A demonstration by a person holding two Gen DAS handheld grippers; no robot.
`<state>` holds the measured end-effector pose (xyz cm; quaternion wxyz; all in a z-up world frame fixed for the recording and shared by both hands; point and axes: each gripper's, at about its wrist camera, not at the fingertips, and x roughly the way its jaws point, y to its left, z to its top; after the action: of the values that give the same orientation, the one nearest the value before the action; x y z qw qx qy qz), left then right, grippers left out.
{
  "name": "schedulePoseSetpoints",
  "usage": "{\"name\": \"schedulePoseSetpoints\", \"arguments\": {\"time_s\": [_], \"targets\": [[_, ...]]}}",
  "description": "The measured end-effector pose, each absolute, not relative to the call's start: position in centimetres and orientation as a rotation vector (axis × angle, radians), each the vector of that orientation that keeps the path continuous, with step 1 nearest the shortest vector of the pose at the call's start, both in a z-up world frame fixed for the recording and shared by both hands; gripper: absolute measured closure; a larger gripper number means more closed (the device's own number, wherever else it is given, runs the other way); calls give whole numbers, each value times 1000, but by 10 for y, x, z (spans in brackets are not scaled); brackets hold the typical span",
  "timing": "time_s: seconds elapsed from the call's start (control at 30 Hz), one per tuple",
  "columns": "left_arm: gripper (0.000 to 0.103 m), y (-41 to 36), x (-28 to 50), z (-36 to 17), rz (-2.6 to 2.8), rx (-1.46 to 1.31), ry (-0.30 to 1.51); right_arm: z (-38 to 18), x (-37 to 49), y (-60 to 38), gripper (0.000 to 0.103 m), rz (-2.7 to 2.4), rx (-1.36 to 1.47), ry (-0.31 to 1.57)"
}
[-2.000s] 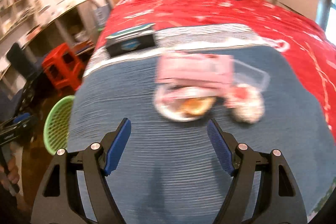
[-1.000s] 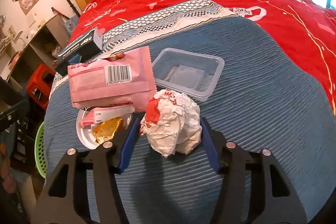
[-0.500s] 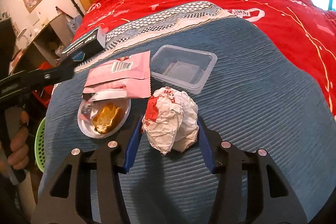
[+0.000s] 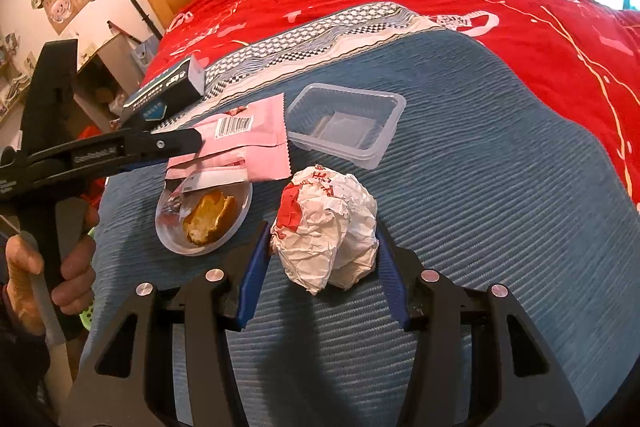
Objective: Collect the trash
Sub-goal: 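Grasp the crumpled white paper with the right tool while the left tool grasps the pink packet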
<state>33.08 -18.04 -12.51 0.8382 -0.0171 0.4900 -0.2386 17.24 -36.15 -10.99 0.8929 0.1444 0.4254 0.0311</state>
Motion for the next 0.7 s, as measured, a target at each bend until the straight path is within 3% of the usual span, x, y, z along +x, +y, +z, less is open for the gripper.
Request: {"name": "schedulePoseSetpoints", "arguments": {"time_s": [0.17, 0.43, 0.7], "targets": [[53, -180, 326, -121, -505, -52, 1014, -108, 169, -362, 52, 62, 300, 877], [98, -166, 313, -110, -512, -92, 989, -98, 155, -356, 52, 63, 289, 862], [101, -157, 300, -99, -541, -112, 975, -87, 146, -348, 52, 76, 287, 840]]}}
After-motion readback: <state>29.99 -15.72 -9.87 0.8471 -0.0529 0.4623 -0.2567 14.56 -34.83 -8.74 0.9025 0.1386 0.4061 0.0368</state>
